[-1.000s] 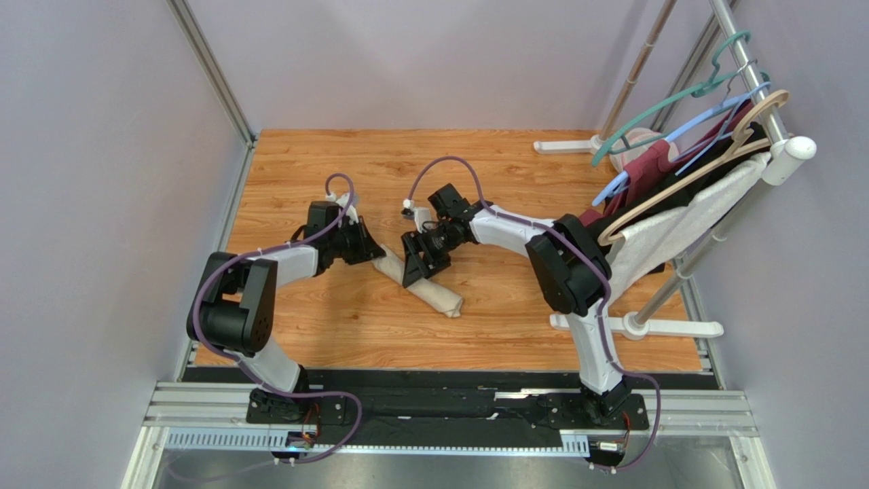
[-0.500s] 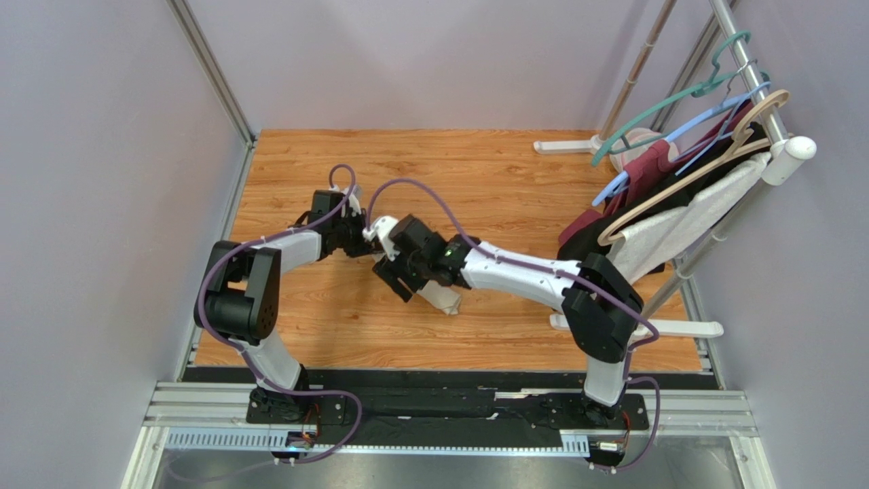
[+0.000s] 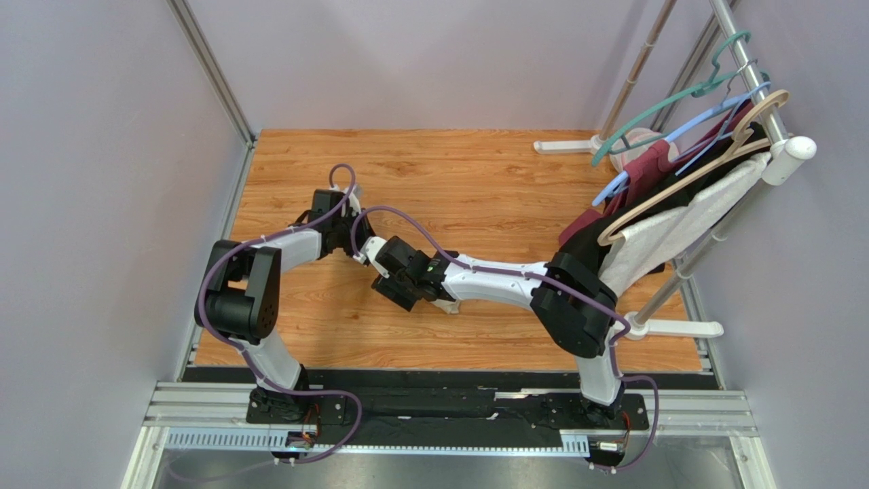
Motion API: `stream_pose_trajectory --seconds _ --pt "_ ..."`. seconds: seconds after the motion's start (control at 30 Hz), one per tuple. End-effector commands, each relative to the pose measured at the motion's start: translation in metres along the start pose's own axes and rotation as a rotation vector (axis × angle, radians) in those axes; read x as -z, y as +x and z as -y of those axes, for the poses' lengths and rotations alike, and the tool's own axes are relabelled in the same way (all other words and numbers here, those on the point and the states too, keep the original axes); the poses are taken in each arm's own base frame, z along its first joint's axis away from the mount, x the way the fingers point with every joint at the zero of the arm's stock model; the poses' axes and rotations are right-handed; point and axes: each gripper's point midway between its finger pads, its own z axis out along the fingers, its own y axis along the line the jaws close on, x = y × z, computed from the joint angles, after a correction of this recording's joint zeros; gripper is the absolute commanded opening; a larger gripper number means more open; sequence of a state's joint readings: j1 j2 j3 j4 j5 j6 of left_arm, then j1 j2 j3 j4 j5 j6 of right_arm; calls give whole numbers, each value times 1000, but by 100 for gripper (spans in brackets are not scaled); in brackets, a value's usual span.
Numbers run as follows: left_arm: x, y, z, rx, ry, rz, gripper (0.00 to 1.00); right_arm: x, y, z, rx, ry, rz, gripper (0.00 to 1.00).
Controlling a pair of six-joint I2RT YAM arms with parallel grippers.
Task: Fold the napkin, place the utensils inside, and roll it up
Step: Roll the napkin with the utensil
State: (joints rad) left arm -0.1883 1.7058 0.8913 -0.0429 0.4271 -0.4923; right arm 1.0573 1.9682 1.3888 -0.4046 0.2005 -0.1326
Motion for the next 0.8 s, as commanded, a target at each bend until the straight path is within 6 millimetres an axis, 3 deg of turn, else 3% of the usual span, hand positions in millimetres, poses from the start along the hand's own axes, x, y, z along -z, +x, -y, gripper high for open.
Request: stream_pose_trajectory --seconds 0.0,0.3,0.47,0.6,0.7,0.73,0.77 --pt "1 -10 3 -23 -3 12 0 -6 -12 11 22 62 33 65" --pt "1 -11 4 -34 3 10 0 -26 6 25 13 106 -23 64" --pt "1 -12 7 -42 19 10 0 -35 20 27 -15 51 -58 55" --pt "4 -18 14 -56 47 30 2 -42 36 15 -43 -50 -103 45" --pt "9 -25 17 -61 39 60 38 -43 44 7 -86 -126 -131 36" --pt "12 -28 17 -64 28 75 58 -44 47 10 -120 -132 -139 32" --pt "19 -35 15 -67 -3 109 64 -42 48 1 -142 -202 -139 31"
